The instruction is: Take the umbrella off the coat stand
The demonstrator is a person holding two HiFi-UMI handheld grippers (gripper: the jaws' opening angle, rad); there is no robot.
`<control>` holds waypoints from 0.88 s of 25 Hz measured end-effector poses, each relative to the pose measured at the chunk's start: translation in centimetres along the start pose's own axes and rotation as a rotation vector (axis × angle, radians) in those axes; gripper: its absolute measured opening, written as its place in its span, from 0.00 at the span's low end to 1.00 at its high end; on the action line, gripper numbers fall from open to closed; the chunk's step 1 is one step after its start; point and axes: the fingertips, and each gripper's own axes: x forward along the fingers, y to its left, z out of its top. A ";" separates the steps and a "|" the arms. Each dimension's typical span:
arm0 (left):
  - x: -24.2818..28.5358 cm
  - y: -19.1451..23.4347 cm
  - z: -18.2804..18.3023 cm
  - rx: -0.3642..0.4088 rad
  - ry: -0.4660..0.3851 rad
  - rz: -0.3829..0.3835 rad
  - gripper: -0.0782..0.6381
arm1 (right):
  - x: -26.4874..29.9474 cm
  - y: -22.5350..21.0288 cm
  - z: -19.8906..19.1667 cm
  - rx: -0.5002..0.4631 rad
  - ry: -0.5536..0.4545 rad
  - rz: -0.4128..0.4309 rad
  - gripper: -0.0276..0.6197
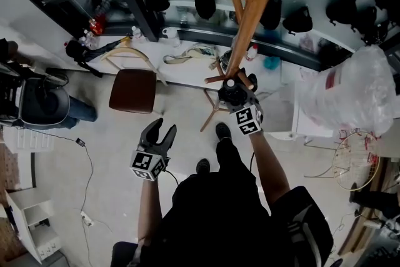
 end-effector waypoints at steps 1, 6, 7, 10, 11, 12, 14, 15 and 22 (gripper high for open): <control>0.1 -0.1 0.1 0.003 -0.001 -0.003 0.40 | 0.0 -0.1 0.0 -0.002 0.000 -0.002 0.42; -0.1 -0.1 0.2 0.001 -0.004 -0.002 0.40 | -0.3 -0.2 0.2 -0.008 -0.003 -0.008 0.42; -0.2 -0.1 0.2 0.001 -0.005 -0.002 0.40 | -0.4 -0.2 0.3 -0.008 -0.003 -0.009 0.42; -0.2 -0.1 0.2 0.006 -0.005 -0.007 0.40 | -0.5 -0.4 0.4 -0.007 -0.011 -0.015 0.42; -0.2 -0.1 0.1 0.005 -0.004 -0.009 0.40 | -0.6 -0.3 0.4 -0.006 -0.011 -0.016 0.42; -0.3 -0.1 0.1 0.005 -0.003 -0.011 0.40 | -0.6 -0.3 0.5 -0.006 -0.008 -0.018 0.42; -0.3 -0.1 0.1 0.004 -0.003 -0.015 0.40 | -0.8 -0.3 0.5 -0.007 -0.002 -0.022 0.42; -0.3 -0.2 0.1 0.006 -0.003 -0.017 0.40 | -0.9 -0.3 0.5 -0.006 -0.002 -0.024 0.42; -0.4 -0.7 0.3 0.025 -0.009 -0.032 0.40 | -1.9 -0.6 0.9 -0.022 -0.014 -0.042 0.42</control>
